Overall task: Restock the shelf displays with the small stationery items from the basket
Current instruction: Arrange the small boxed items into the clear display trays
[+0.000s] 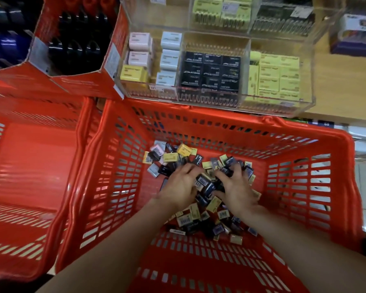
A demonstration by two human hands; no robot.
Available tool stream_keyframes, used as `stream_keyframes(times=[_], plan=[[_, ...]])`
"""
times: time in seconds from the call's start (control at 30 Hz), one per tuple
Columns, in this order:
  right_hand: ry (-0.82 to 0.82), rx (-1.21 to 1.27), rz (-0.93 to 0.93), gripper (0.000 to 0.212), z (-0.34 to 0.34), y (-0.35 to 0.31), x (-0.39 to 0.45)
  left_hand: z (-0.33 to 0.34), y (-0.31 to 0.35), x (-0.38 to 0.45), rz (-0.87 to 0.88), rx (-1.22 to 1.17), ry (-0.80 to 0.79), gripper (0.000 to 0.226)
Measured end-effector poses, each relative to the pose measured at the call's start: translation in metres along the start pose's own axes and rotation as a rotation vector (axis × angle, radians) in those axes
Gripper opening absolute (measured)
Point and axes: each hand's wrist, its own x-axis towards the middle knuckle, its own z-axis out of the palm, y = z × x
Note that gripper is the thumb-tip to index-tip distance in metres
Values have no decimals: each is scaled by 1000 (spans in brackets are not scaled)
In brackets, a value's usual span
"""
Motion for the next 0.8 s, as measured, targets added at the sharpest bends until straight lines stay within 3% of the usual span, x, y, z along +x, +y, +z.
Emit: stream_keyframes(times=[0.17,0.27,0.37,0.47,0.63,0.8], plan=[[-13,245,17,33,-5,21,-6,0,11,-2,-219,-424,149,31],[94,403,20,19,-9,25,-13,-2,23,0,-427,-757,189,24],[166,550,172,12,-13,25,-15,-5,32,-2,-681,-1164,59,15],[174,799,361,4,-16,18,-18,-1,37,-5,-795,-1213,-39,13],[49,686,19,19,-22,-27,-37,2,47,-8,-814,-1507,-132,32],[-133,836,-96,12,-33,-56,-35,-4,34,-8,-863,-1756,17,39]])
